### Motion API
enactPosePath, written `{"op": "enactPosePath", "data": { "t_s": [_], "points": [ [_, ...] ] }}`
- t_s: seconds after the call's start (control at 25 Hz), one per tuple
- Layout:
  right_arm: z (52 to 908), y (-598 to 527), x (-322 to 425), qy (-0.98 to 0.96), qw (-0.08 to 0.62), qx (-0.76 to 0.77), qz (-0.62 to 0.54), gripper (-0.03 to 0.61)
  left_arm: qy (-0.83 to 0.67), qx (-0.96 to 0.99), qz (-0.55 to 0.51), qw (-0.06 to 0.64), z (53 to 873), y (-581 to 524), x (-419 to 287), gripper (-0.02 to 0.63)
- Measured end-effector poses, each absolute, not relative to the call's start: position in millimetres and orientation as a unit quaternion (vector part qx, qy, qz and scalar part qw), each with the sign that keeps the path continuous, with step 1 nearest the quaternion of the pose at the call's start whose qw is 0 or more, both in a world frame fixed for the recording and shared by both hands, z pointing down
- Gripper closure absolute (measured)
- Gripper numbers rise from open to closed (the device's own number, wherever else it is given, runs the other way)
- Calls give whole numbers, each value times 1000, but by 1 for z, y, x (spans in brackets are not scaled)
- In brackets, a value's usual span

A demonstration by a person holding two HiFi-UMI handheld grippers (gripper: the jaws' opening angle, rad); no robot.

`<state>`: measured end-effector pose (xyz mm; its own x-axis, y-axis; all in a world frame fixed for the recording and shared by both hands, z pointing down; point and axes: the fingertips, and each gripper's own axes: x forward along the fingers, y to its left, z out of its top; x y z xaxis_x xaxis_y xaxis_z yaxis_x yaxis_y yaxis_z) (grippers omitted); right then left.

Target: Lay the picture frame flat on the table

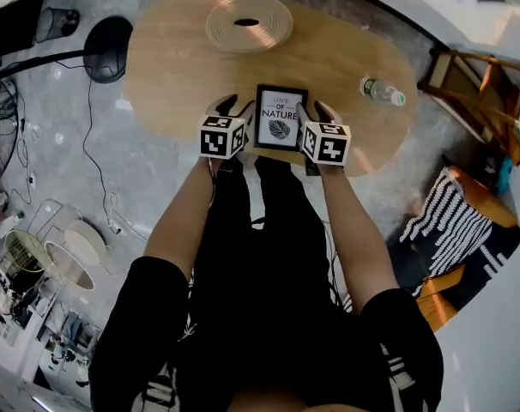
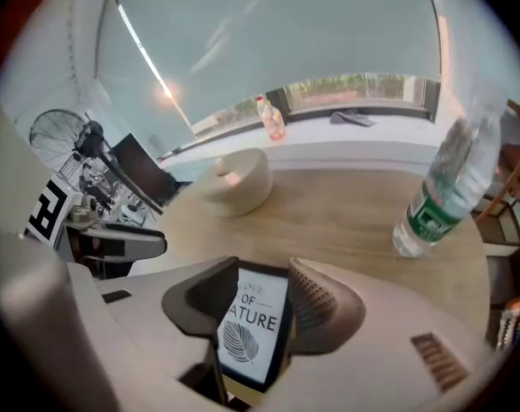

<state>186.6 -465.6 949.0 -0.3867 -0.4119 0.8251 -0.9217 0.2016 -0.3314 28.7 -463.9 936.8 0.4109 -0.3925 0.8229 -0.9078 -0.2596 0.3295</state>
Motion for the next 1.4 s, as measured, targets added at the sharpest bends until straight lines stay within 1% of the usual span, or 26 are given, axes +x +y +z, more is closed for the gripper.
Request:
{"op": "enactPosePath", "data": {
  "t_s": [0.08, 0.16, 0.24, 0.28, 0.32, 0.4, 0.6, 0.76, 0.88, 1.0, 1.2, 1.4],
  "points": [
    [897, -476, 182, -732, 269, 480, 402, 392, -469, 746, 277, 382, 883, -482, 18, 413],
    [836, -482, 177, -746, 236, 498, 373, 429, -489, 761, 246, 349, 823, -494, 9, 428],
    [771, -486, 172, -758, 200, 521, 338, 481, -511, 772, 222, 305, 760, -500, -2, 463],
    [739, -486, 169, -763, 183, 531, 319, 501, -524, 776, 215, 277, 728, -500, -9, 553],
    [708, -484, 165, -767, 168, 541, 300, 524, -536, 780, 210, 248, 697, -498, -16, 588],
    [647, -479, 155, -777, 144, 556, 259, 563, -549, 786, 198, 202, 637, -490, -28, 591],
    [505, -473, 113, -813, 93, 550, 168, 565, -573, 791, 157, 148, 510, -466, -60, 592],
    [404, -465, 88, -828, 44, 550, 102, 566, -598, 783, 123, 119, 429, -452, -97, 592],
    [344, -450, 69, -834, 21, 549, 51, 566, -611, 780, 84, 103, 375, -443, -126, 592],
    [309, -447, 56, -833, 7, 553, 22, 566, -606, 790, 64, 74, 328, -442, -140, 592],
    [285, -434, 47, -829, -6, 560, 18, 566, -617, 784, 70, 9, 279, -424, -157, 592],
    [261, -429, 37, -826, -20, 564, 1, 566, -613, 788, 56, -2, 258, -415, -164, 592]
  ]
}}
